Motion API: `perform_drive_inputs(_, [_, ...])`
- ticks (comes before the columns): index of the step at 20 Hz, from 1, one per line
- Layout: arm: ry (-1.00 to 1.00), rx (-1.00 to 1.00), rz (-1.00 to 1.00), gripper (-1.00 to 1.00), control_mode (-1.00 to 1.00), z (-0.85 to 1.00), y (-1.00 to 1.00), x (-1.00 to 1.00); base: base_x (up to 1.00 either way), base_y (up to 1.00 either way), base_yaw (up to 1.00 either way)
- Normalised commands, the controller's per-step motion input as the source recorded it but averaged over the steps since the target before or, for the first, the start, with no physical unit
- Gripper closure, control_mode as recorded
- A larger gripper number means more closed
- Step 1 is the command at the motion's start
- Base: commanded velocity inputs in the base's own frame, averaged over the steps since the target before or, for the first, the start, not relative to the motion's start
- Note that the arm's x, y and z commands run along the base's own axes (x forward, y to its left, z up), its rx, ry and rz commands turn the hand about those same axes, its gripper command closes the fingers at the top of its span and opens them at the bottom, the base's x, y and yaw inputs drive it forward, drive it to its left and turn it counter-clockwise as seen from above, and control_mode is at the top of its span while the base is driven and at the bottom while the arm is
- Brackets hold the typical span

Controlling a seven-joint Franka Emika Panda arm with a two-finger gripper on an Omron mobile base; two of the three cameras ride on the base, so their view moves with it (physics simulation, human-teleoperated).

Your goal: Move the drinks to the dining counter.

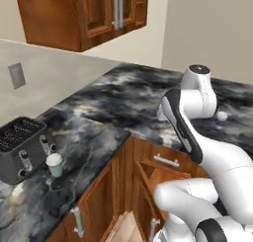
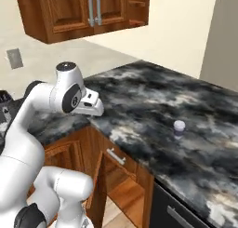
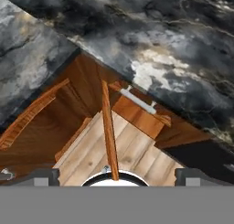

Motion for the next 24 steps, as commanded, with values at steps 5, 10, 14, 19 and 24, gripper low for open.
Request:
perform_drive_inputs(5, [0.00,0.00,0.00,-1.00,1.00,0.00,0.00,0.00,0.04,0.00,1.00])
perform_drive_inputs(10, [0.00,0.00,0.00,-1.00,1.00,0.00,0.00,0.00,0.04,0.00,0.99])
perform_drive_inputs(14, [0.00,0.00,0.00,-1.00,1.00,0.00,0.00,0.00,0.36,-0.04,0.73])
perform_drive_inputs(19, [0.00,0.00,0.00,-1.00,1.00,0.00,0.00,0.00,0.83,-0.24,0.17])
perform_drive_inputs(24, [0.00,0.00,0.00,-1.00,1.00,0.00,0.00,0.00,1.00,-0.15,0.13])
